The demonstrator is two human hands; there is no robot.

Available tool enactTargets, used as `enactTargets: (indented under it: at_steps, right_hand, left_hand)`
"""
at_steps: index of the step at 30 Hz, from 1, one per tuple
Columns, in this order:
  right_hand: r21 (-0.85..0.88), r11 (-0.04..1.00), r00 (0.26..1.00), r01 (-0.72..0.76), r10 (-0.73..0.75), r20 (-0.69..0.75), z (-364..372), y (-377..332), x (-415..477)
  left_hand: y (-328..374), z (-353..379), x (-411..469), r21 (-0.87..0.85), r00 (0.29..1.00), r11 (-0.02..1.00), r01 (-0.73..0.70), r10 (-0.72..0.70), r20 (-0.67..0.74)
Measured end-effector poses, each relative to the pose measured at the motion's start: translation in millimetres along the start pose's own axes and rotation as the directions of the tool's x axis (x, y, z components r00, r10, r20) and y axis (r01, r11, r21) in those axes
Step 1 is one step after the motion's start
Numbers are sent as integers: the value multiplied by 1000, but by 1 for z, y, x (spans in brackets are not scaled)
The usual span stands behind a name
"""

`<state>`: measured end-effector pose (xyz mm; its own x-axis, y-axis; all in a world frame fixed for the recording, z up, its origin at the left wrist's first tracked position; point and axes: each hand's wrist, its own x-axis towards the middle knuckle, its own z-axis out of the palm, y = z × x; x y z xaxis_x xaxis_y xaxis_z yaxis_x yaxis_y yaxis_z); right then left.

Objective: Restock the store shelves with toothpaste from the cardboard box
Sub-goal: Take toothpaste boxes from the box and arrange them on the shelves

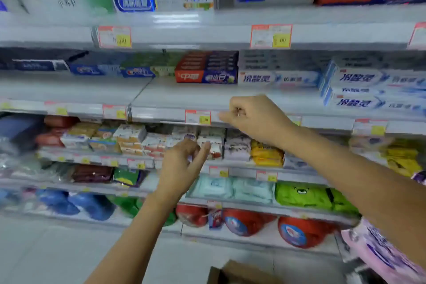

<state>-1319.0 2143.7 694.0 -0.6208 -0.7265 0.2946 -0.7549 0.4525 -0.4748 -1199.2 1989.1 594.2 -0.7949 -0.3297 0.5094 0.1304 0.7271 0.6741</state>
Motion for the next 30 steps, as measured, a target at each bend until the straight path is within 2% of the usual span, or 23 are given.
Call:
enactTargets:
  at_steps: [2, 4, 7, 10, 13, 15, 18, 21, 25, 28, 30]
  right_hand:
    - [-4, 995, 985, -103, 102, 142, 45, 28, -29]
    - [-3, 980, 946, -199, 193, 260, 90, 56, -57]
    - [20, 933, 861, -360, 324, 391, 159, 94, -98]
    - [-12, 882, 774, -472, 421, 474, 230, 129, -146]
    - [-50, 804, 670, -593, 527, 523, 303, 164, -199]
    - [-122, 715, 556, -689, 628, 544, 352, 192, -239]
    - [-206, 550, 392, -809, 767, 508, 414, 222, -292]
    - [-184, 443, 278, -877, 781, 559, 474, 243, -344]
    - [-221, 302, 104, -927, 774, 625, 549, 267, -408]
    - [-246, 196, -3, -949, 776, 630, 598, 276, -436]
    - [-244, 136, -45, -960, 786, 616, 628, 280, -447]
  left_hand:
    - [-22, 23, -36, 3, 987, 991, 137, -136, 83]
    - [-48, 47, -72, 31, 942, 958, 285, -286, 174]
    - [-92, 81, -127, 75, 822, 878, 473, -471, 321]
    - [-139, 112, -181, 136, 682, 804, 579, -569, 460]
    - [-182, 144, -233, 223, 584, 753, 619, -632, 509]
    - [-204, 166, -263, 293, 526, 711, 639, -682, 509]
    - [-239, 208, -306, 435, 392, 706, 559, -687, 611]
    - [-276, 251, -352, 518, 280, 678, 522, -710, 646]
    - [-329, 294, -413, 590, 281, 711, 383, -698, 659]
    - [-364, 308, -448, 594, 372, 762, 258, -646, 667]
    - [-379, 312, -465, 585, 339, 764, 271, -645, 685]
